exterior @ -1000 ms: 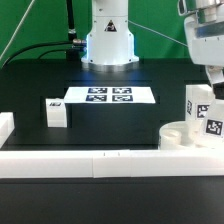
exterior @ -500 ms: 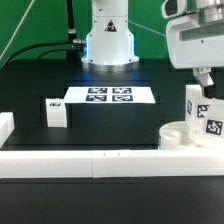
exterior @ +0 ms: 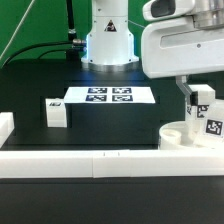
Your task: Assemble stool
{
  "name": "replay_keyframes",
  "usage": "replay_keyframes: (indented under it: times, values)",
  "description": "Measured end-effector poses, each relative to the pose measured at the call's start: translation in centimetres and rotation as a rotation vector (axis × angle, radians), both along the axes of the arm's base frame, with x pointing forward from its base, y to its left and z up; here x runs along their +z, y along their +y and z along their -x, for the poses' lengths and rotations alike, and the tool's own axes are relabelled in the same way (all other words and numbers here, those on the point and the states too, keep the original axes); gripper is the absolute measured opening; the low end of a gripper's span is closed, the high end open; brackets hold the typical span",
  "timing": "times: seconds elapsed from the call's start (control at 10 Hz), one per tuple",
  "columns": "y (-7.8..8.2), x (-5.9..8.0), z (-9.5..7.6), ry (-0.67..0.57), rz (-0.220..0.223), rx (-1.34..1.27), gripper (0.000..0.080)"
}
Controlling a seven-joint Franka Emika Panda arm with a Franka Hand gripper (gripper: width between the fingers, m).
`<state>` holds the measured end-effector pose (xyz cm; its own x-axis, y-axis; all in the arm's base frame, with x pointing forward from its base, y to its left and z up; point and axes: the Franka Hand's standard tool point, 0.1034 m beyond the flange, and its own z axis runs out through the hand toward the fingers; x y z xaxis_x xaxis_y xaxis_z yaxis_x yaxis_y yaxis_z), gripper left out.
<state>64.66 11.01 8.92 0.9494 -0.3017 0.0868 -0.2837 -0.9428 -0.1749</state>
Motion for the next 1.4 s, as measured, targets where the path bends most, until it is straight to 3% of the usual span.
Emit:
replay_keyframes:
  times: [0.2,0.3,0.5,0.6,0.7,1.0,1.3,1.4]
  values:
    - [-0.4,0.0,0.0,-0.019,0.048,0.174,0.0649]
    - [-0.5,-0.1,0.0,-0.039,0.113,0.415,0.0649]
    - [0.3,-0.4,0.6,-0.010,0.176,0.795,0.0649]
    - [1.0,-0.3,0.3,0.036,0.209,0.959,0.0649]
    - [0.6,-0.1,-0.6,-0.006,0.231,1.013,0.0649]
    - [-0.3,-0.3,-0.5,-0.001,0.267,1.125,0.0649]
    - [-0.4,-1.0,-0.4,0.038,0.261,1.058,0.0649]
    - [-0.5,-1.1,-0.4,0.041,0.260,1.026,0.0603]
